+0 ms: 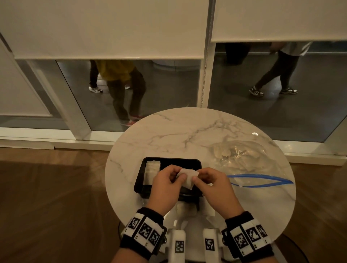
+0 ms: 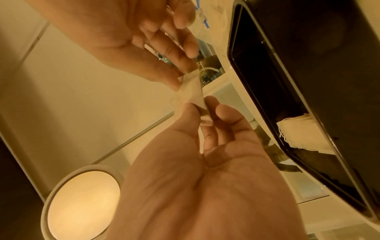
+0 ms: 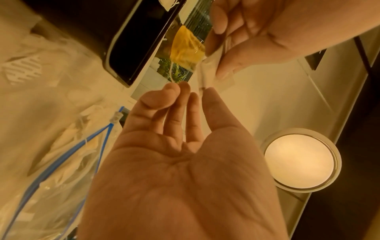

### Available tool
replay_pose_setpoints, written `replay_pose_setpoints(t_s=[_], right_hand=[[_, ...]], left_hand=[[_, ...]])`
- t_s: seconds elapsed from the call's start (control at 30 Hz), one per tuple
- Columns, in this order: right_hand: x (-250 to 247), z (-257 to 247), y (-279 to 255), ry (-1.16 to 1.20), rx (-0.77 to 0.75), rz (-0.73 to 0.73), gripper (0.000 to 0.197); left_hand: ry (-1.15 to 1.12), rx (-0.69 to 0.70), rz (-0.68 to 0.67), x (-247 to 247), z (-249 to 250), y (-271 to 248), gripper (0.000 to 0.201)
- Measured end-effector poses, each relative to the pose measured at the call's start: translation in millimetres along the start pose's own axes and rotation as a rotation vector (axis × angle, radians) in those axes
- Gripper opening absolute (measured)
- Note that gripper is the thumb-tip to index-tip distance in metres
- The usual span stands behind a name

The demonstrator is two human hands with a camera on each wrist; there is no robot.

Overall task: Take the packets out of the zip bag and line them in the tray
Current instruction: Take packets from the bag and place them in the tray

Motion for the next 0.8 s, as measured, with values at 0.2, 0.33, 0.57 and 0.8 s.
replay_pose_setpoints(t_s=[0.2, 0.33, 0.57, 0.8], right_hand=[[6, -1, -1, 0.089, 0.020, -0.020, 0.011], [9, 0, -1, 0.112, 0.042, -0.017, 0.011], [32, 7, 17, 0.018, 0.096, -0.074, 0.008], [85, 7, 38, -0.159, 0.119, -0.137, 0.012]], left_hand=[[-0.035, -0.008, 0.039, -1, -1, 1, 0.007], [-0.048, -0.017, 0.091, -5, -5, 3, 0.007], [0.210, -0.092, 0.474, -58, -30, 9, 0.017], [0.328, -0.249, 0.578, -99, -55, 7, 0.033]])
Point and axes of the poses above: each hand's wrist, its own y-axis towards the middle knuckle, its own x-axis out of the palm, z = x × y, the point moved 3 cm from there along y, towards the middle knuckle, and after that the axes turned 8 degrees about -y, right-handed, at the moved point
